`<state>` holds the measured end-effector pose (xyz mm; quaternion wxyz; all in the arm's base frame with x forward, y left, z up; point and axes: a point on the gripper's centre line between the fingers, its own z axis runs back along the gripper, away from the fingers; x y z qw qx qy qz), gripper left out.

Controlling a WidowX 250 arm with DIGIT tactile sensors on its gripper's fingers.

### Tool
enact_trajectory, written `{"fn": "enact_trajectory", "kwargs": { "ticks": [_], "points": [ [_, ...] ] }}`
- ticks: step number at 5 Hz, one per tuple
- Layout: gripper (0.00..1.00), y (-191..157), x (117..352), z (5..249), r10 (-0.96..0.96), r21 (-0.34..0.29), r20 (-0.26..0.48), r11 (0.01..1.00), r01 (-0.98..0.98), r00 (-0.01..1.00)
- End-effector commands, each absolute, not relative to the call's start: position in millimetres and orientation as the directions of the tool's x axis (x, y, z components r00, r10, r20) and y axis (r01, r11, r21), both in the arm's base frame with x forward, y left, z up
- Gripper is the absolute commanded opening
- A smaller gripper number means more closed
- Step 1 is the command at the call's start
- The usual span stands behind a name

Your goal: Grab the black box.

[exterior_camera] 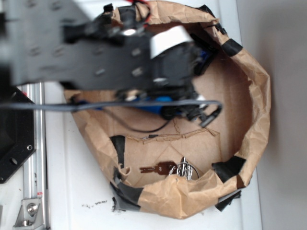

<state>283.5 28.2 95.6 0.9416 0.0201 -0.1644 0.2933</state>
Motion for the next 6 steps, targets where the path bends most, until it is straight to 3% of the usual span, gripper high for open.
{"fn": "enact_trajectory", "kwargs": {
  "ticks": [1, 4, 5, 6],
  "points": [
    [1.0, 41.9, 292.0, 111.3, 0.56, -0.086, 0.36, 0.816, -0.571, 0.746],
    [1.0, 41.9, 292.0, 111.3, 0.56, -0.086, 0.36, 0.816, -0.571, 0.746],
    [1.0, 41.6, 302.0, 104.6, 0.535, -0.11, 0.396, 0.835, -0.54, 0.747],
    [1.0, 46.1, 299.6, 112.8, 0.554, -0.148, 0.443, 0.821, -0.552, 0.705]
  ]
}}
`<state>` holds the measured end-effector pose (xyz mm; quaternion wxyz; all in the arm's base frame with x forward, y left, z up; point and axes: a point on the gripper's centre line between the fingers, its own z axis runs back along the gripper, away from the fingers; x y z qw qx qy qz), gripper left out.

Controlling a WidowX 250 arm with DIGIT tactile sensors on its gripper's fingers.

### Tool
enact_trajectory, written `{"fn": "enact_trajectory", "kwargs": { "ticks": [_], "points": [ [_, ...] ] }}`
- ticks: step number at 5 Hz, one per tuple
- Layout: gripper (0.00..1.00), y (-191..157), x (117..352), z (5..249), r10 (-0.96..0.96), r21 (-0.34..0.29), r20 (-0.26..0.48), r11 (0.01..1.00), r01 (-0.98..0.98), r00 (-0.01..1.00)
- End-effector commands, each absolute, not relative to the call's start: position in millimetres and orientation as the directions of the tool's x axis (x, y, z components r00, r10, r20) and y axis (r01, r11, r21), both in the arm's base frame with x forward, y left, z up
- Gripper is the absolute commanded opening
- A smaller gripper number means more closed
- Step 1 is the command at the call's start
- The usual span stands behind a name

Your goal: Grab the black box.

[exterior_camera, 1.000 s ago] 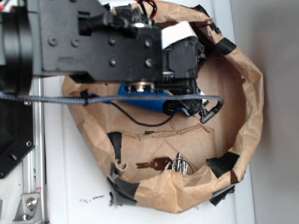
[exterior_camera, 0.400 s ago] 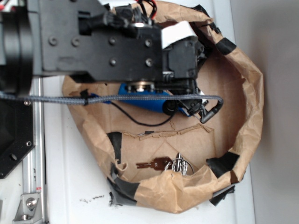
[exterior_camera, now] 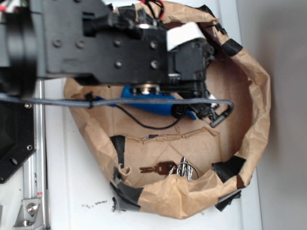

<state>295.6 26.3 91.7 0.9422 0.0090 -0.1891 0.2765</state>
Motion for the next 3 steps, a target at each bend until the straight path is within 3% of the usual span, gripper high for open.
{"fn": "enact_trajectory", "kwargs": {
  "ticks": [1, 2, 3],
  "points": [
    [1.0, 47, 295, 120, 0.591, -0.155, 0.465, 0.787, -0.597, 0.659],
    [1.0, 52, 293, 118, 0.637, -0.22, 0.425, 0.762, -0.609, 0.643],
    [1.0, 43, 302, 107, 0.62, -0.179, 0.417, 0.773, -0.609, 0.664]
  ]
}}
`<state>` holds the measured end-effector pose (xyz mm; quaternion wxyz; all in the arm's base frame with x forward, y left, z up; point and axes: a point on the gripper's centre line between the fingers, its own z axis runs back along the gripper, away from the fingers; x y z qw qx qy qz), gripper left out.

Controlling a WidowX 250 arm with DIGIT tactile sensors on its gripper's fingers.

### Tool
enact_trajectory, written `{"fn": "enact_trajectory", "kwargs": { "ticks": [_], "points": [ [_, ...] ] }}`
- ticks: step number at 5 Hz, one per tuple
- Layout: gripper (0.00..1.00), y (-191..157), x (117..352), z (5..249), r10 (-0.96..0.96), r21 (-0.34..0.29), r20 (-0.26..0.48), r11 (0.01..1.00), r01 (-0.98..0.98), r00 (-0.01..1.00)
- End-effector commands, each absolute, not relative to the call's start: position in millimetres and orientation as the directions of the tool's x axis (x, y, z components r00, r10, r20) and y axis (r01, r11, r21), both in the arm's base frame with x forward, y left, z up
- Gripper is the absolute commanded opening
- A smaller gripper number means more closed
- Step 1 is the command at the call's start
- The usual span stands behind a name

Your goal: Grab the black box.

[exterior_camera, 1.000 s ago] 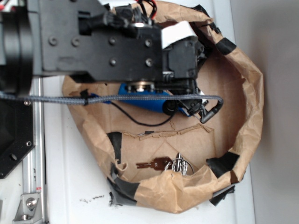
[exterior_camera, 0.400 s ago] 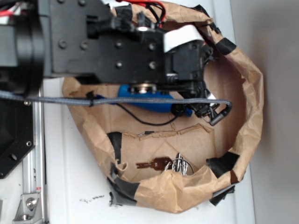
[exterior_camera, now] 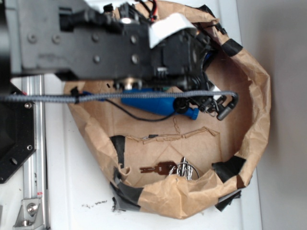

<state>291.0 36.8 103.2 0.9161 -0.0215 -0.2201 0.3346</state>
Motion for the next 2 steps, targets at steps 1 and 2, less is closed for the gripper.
{"fn": "enact_trajectory", "kwargs": {
  "ticks": [1, 2],
  "points": [
    [1.0, 37.8, 305.3, 105.0, 0.568, -0.151, 0.43, 0.811, -0.565, 0.701],
    [1.0, 43.3, 310.1, 102.1, 0.52, -0.115, 0.478, 0.836, -0.536, 0.708]
  ]
}}
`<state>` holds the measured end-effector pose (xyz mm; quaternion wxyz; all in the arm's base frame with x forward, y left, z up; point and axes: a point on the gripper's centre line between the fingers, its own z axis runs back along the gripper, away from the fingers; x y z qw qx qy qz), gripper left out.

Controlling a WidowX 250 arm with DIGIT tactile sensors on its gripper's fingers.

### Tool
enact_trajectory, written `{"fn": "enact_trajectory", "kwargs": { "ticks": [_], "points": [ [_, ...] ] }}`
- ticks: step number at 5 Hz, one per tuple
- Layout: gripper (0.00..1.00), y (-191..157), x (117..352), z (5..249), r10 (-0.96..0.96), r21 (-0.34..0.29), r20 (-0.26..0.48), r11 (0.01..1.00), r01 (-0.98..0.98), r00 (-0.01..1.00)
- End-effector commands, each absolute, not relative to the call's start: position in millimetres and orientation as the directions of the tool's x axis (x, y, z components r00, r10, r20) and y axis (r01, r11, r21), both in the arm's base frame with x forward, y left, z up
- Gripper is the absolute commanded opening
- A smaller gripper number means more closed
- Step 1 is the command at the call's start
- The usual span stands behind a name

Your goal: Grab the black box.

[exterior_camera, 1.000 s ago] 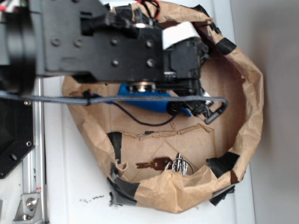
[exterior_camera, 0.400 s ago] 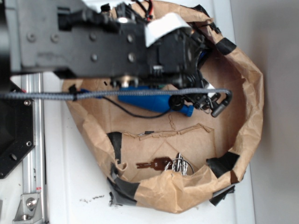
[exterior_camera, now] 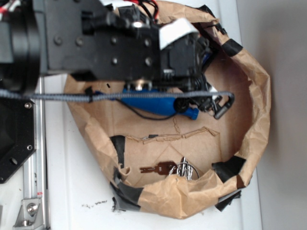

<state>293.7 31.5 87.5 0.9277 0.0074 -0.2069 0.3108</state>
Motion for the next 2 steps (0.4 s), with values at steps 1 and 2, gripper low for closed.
{"fn": "enact_trajectory", "kwargs": {
  "ticks": [1, 2],
  "points": [
    [1.0, 51.4, 313.4, 97.9, 0.485, -0.084, 0.503, 0.851, -0.519, 0.715],
    [1.0, 59.8, 315.3, 95.4, 0.481, -0.078, 0.517, 0.85, -0.52, 0.708]
  ]
}}
